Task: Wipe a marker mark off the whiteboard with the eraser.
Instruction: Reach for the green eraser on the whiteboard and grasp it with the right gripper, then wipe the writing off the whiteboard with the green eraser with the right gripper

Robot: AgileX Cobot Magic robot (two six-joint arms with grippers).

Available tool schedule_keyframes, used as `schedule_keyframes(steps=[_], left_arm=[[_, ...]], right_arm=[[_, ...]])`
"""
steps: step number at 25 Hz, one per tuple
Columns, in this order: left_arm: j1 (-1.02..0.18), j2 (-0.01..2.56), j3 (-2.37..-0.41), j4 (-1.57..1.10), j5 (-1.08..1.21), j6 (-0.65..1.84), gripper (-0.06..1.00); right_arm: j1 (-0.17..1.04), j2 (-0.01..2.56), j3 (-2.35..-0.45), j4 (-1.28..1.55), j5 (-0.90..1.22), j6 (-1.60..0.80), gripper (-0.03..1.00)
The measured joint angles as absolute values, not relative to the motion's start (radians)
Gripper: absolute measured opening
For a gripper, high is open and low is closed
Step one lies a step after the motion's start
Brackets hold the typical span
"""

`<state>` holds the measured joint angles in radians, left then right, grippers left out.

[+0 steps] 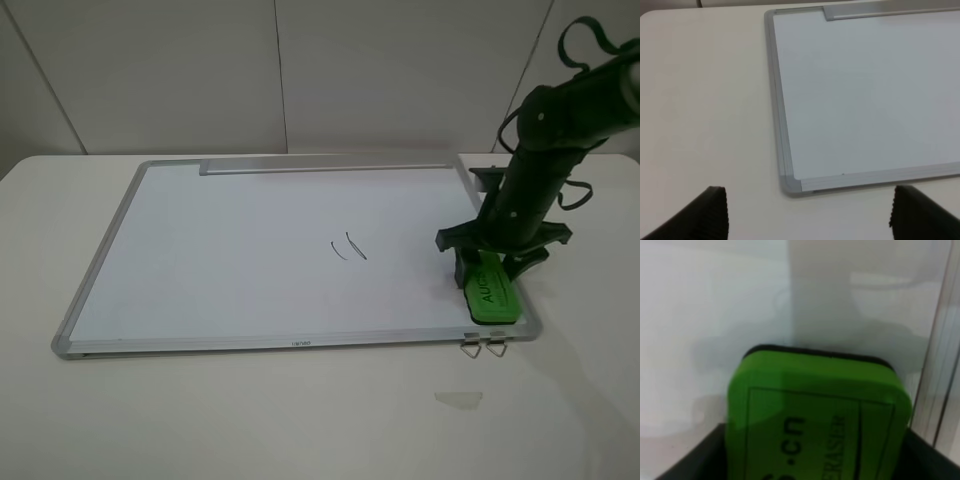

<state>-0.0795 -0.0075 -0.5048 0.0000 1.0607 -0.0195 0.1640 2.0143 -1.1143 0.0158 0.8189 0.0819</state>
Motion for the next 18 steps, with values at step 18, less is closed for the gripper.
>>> schedule_keyframes(steps=[18], left_arm=[[-0.079, -0.008, -0.505, -0.005, 1.061, -0.02, 0.68]], right_arm=[[0.19, 2.022, -1.246, 0.01, 1.108, 0.08, 0.61]])
